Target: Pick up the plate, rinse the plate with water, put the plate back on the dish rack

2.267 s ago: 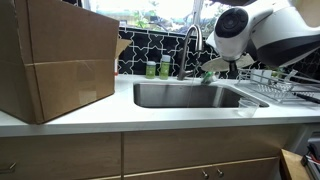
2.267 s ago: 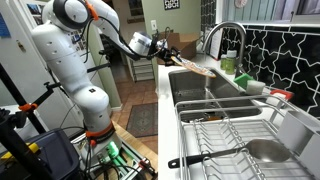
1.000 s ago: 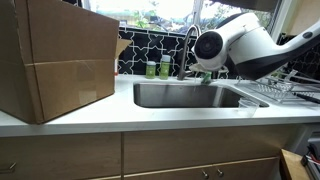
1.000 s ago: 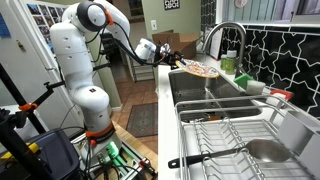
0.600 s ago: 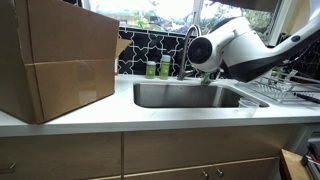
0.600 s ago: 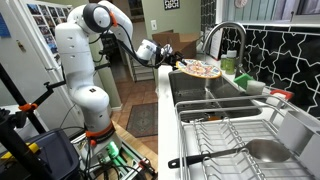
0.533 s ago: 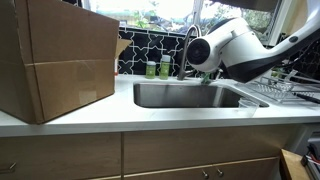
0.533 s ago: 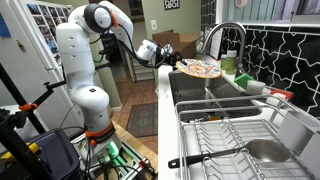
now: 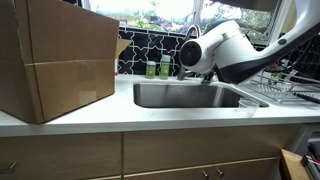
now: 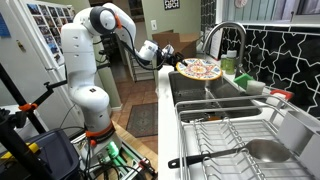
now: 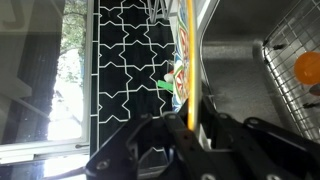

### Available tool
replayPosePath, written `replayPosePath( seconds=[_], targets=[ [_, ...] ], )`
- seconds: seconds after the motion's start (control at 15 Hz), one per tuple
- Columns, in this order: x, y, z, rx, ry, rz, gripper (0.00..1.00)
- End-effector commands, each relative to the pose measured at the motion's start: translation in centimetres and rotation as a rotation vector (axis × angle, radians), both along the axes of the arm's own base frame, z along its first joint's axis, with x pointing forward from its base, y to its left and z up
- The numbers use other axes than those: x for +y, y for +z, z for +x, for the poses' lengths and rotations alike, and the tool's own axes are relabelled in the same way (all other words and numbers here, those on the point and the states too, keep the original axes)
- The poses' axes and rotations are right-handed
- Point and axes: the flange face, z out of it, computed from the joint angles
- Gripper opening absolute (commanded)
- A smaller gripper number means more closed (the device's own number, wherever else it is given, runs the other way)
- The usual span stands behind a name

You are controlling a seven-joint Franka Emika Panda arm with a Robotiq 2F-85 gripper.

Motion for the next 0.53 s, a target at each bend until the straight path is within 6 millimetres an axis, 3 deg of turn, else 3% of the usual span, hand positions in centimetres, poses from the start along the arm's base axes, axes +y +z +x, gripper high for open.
replayPosePath(
  seconds=[0.0,0.47],
  targets=[
    [0.52,-0.18,0.58,-0.043,-0.035,-0.007,0.03],
    [0.3,-0.32,1.09,-0.123,-0.063,-0.019,0.03]
  ],
)
